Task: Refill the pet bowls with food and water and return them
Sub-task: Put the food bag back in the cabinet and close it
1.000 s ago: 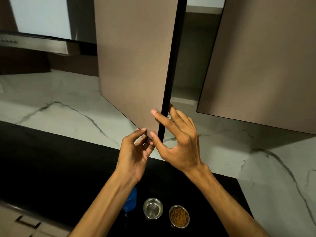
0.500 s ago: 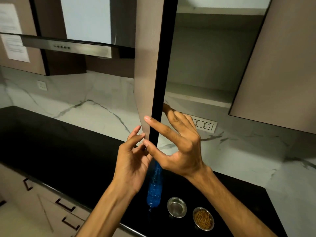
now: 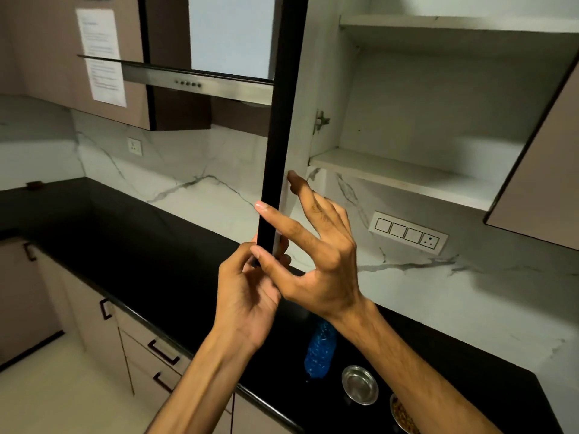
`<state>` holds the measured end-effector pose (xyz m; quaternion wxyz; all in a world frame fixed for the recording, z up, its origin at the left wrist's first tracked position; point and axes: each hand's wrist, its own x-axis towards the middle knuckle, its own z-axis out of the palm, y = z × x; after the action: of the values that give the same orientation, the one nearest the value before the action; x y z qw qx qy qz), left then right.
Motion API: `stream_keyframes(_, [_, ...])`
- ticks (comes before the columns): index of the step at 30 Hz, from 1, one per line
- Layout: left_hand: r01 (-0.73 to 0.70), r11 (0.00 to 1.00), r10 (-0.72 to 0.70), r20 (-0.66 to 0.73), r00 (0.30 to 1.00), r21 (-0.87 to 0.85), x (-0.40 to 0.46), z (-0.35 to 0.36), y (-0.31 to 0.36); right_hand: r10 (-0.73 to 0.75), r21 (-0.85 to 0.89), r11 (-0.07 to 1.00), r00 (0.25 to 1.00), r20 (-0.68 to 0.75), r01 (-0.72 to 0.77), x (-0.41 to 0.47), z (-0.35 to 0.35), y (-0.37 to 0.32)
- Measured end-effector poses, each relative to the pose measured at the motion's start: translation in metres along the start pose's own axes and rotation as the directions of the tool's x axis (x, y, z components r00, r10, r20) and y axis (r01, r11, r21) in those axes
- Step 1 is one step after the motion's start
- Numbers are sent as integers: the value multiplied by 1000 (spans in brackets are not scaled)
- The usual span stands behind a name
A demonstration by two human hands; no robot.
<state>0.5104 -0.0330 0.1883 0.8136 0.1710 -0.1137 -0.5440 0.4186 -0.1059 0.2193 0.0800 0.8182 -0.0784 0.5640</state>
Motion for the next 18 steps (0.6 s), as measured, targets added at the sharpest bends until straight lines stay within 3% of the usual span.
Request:
stream_keyframes(9, [-13,1000,12,-23,1000,-19,9,-26,35,27,62,998,999,27,-28,14,44,-17])
stream_keyframes(18, [-35,999,28,-160,987,-42,20,-35,69,43,122,991,997,69,-51,26,86,-31])
